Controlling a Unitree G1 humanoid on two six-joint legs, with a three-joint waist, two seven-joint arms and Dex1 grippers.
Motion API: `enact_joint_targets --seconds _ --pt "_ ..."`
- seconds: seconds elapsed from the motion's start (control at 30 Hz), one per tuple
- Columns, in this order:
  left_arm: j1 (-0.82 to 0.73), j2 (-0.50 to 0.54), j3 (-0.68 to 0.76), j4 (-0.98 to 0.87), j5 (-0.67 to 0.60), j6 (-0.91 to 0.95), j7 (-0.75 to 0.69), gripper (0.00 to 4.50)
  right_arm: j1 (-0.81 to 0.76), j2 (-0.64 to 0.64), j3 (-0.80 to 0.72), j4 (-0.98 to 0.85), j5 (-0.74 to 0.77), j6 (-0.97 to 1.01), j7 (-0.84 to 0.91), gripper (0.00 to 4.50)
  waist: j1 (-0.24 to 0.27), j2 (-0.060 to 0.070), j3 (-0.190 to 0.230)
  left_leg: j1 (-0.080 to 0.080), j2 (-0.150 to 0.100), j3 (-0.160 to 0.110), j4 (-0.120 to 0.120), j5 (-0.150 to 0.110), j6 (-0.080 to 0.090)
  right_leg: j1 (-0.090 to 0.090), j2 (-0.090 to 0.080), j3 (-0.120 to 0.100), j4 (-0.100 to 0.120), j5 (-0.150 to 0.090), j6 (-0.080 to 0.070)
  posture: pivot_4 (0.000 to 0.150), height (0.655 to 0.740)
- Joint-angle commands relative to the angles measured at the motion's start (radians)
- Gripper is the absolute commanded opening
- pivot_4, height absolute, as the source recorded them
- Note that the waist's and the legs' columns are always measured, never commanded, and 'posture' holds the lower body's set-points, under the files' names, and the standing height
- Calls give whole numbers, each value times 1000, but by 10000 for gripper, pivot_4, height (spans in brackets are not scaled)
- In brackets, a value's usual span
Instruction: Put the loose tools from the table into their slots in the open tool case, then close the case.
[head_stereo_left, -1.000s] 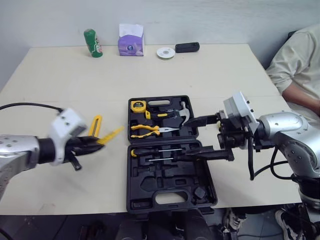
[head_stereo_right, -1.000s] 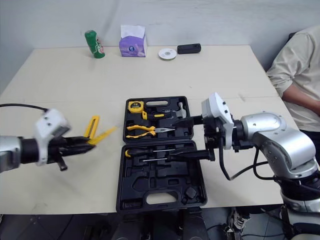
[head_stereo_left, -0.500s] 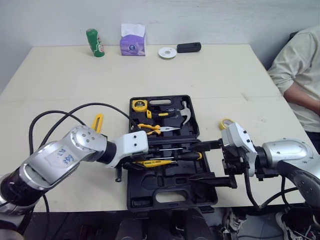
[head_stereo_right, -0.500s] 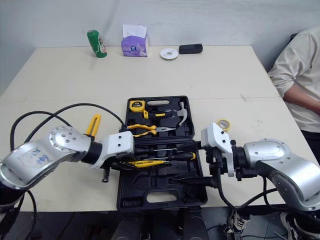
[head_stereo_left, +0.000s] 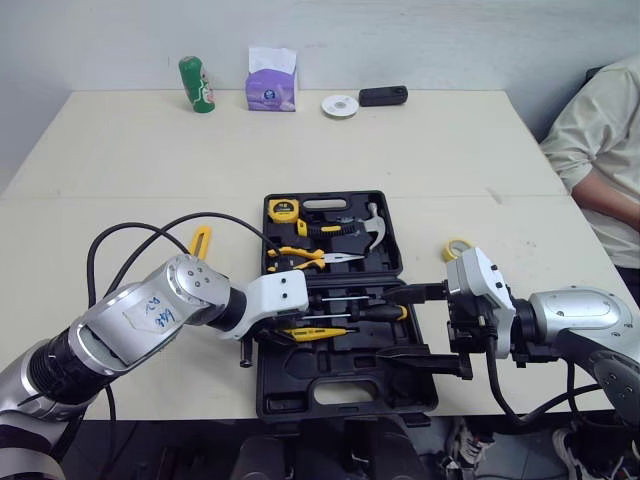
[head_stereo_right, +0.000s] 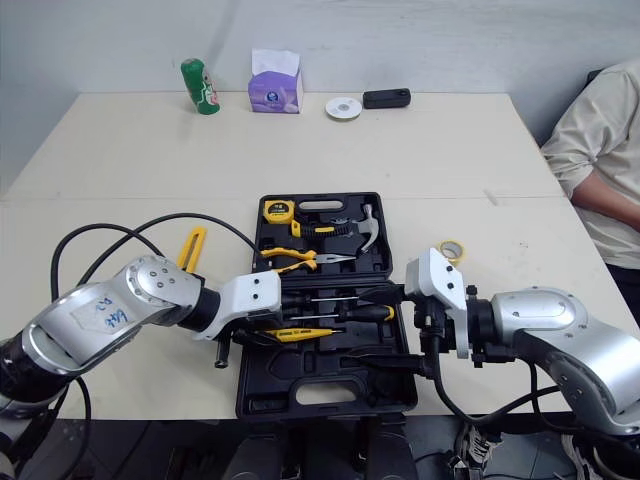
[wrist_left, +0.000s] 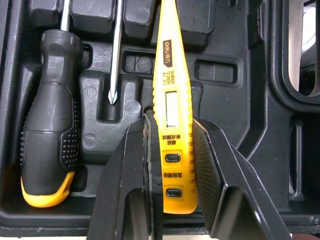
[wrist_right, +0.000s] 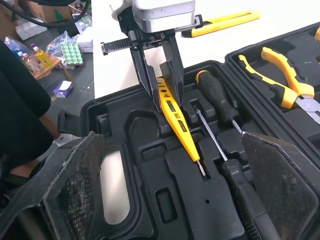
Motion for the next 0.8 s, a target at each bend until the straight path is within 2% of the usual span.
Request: enact_joint_targets --seconds 0.03,0.2,0.27,0.33,0.43,0.47,0.6,0.7,0.8 --pt "-8 -2 -11 5 29 -21 -13 5281 -2 -3 -5 -15 12 -11 0 45000 0 0 0 0 0 0 0 0 0 0 0 0 0 0 0 1500 7278" --pt "-12 -8 -14 21 50 -47 -25 5281 1 4 2 -18 11 -12 -7 45000 1 0 0 0 0 0 0 0 0 0 0 0 0 0 0 1500 7278" --pt "-15 -4 6 27 33 -41 -43 15427 -4 8 13 -15 6 -14 -8 45000 1 0 0 0 0 0 0 0 0 0 0 0 0 0 0 1500 7278" --pt "-15 4 46 25 10 -33 -62 22710 -11 8 29 -8 -8 -23 -1 45000 1 0 0 0 0 0 0 0 0 1 0 0 0 0 1 1500 7278" --pt "3 -18 136 37 -52 -28 -78 36229 -17 5 40 8 -25 -39 8 45000 0 0 0 0 0 0 1 1 0 0 0 0 1 0 1 1500 7278" --pt "27 -19 168 42 -60 -77 -90 41002 -17 4 41 12 -31 -44 11 45000 0 0 0 0 0 -1 2 1 1 0 0 0 1 0 1 1500 7278" --pt "170 -38 297 113 -58 -327 -147 41002 -14 4 39 17 -40 -54 10 45000 -6 0 0 1 0 0 2 1 0 1 0 0 1 0 0 1500 7278" --pt "249 -115 371 203 -65 -476 -153 41002 -12 4 33 16 -41 -54 5 45000 -2 0 0 1 0 0 2 2 0 0 0 -1 1 0 0 1500 7278" --pt "300 -205 404 283 -73 -555 -144 32446 -16 1 28 17 -43 -50 1 45000 2 -1 0 0 -1 -1 2 2 1 1 -1 -1 1 1 1 1500 7278"
